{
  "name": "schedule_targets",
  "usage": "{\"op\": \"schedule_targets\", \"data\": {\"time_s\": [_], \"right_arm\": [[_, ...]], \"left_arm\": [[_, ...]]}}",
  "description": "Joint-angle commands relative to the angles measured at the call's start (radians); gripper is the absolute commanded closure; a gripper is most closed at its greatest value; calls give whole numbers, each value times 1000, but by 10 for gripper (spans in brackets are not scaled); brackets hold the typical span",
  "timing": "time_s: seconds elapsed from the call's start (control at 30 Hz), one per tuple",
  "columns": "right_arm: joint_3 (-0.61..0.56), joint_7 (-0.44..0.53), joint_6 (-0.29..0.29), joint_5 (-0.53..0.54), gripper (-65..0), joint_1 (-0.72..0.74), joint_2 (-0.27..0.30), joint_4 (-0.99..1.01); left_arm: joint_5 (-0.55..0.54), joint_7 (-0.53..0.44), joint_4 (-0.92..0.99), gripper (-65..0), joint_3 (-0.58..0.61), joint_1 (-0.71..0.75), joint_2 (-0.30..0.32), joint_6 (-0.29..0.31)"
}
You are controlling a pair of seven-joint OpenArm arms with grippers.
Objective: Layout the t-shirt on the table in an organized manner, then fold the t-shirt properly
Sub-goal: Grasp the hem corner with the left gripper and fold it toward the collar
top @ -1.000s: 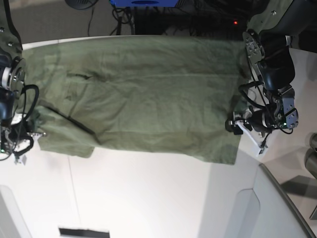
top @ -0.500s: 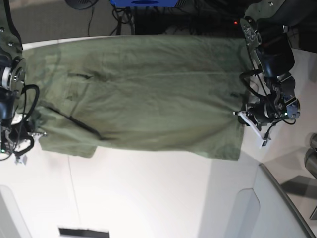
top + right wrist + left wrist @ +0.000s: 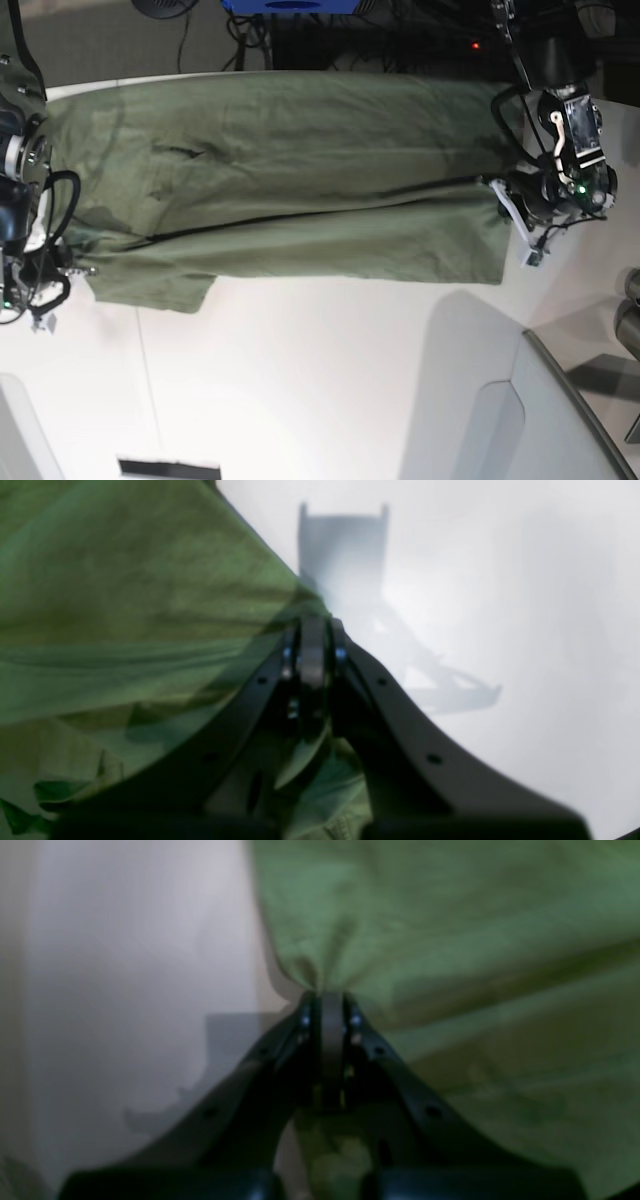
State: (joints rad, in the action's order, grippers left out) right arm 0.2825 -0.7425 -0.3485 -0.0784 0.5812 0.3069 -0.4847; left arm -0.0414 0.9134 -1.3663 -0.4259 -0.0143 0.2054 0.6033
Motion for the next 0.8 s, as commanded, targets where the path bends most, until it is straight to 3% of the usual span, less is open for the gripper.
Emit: {"op": "schedule_targets", "data": {"time_s": [0.0, 0.33, 0.47, 0.53, 0.67, 0.77], "right_arm": [[4, 8, 2, 1, 0, 30, 18, -16], [4, 8, 2, 1, 0, 30, 18, -16], [4, 8, 2, 1, 0, 30, 18, -16], [4, 8, 2, 1, 0, 30, 18, -16], [4, 7, 2, 1, 0, 30, 18, -16], [2, 7, 2, 1, 0, 30, 18, -16]], "left_arm": [[-7, -7, -37, 0, 3, 4, 16, -1], [1, -6, -63, 0, 0, 43, 16, -1], [1, -4, -131, -321, -1, 72, 25, -1], [-1, -4, -183, -413, -3, 84, 25, -1], [1, -4, -186, -393, -84, 47, 25, -1], [2, -6, -61, -370, -138, -48, 35, -1]]}}
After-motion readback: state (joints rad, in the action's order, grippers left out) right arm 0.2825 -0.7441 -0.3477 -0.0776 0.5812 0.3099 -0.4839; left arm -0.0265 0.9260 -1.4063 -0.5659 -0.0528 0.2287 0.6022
